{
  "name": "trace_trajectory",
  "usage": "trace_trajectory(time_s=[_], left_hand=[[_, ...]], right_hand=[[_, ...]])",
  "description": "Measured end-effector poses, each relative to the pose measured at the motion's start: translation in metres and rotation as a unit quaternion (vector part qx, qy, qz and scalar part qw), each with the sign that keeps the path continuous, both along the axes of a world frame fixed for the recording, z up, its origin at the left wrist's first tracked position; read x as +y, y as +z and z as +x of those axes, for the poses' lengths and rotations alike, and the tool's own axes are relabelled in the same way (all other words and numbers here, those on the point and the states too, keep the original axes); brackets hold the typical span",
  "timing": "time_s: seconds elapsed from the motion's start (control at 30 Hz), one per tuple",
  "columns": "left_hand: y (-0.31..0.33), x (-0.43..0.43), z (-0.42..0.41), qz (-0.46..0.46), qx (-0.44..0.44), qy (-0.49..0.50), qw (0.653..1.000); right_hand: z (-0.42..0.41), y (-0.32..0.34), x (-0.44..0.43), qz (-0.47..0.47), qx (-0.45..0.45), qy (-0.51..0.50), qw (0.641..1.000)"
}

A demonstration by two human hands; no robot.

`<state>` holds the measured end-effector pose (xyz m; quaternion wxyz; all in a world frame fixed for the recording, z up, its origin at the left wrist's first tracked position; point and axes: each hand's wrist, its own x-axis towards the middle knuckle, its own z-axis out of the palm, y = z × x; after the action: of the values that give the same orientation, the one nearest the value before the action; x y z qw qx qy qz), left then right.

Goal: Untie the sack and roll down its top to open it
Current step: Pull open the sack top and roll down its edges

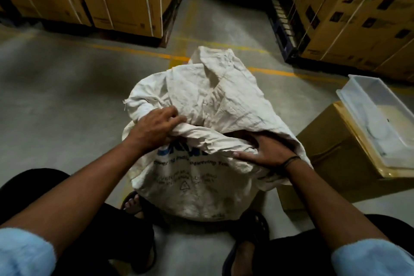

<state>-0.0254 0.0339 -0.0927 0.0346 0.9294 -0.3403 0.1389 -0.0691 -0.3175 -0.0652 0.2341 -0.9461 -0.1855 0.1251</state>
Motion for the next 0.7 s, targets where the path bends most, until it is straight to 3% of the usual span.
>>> trace_trajectory(time_s=[0.1,0.17,0.2,0.23,0.3,0.4,0.47,0.53,0.57,0.63,0.67,0.7], left_hand=[[-0.001,-0.011,-0.003,-0.007,0.018,0.008,1.0],[0.0,-0.016,-0.008,-0.004,0.019,-0.002,1.0],[0.002,-0.019,-0.011,0.005,0.014,-0.022,1.0],[0.005,-0.023,-0.013,0.016,0.012,-0.046,0.999],[0.013,-0.032,-0.019,0.04,0.041,-0.072,0.996],[0.03,-0.044,-0.021,0.066,0.135,-0.051,0.987],[0.037,-0.05,-0.02,0.073,0.152,-0.058,0.984],[0.039,-0.054,-0.019,0.087,0.154,-0.067,0.982],[0.037,-0.055,-0.017,0.099,0.155,-0.066,0.981],[0.033,-0.056,-0.013,0.139,0.163,-0.059,0.975],[0.031,-0.057,-0.013,0.157,0.171,-0.052,0.971],[0.03,-0.058,-0.012,0.17,0.177,-0.043,0.968]], right_hand=[[0.01,0.0,-0.012,0.077,0.035,-0.127,0.988],[0.018,0.007,-0.014,0.23,0.14,-0.242,0.932],[0.022,0.015,-0.013,0.267,0.174,-0.288,0.903],[0.025,0.023,-0.01,0.27,0.178,-0.303,0.897],[0.028,0.034,-0.001,0.198,0.153,-0.267,0.931],[0.013,0.056,0.017,0.044,0.138,-0.095,0.985],[0.0,0.071,0.027,0.081,0.163,-0.006,0.983],[-0.006,0.083,0.033,0.161,0.062,-0.005,0.985],[-0.003,0.087,0.033,0.178,-0.061,-0.029,0.982],[0.009,0.086,0.027,0.157,-0.296,-0.1,0.937],[0.018,0.081,0.022,0.134,-0.347,-0.146,0.917],[0.027,0.075,0.014,0.1,-0.34,-0.191,0.915]])
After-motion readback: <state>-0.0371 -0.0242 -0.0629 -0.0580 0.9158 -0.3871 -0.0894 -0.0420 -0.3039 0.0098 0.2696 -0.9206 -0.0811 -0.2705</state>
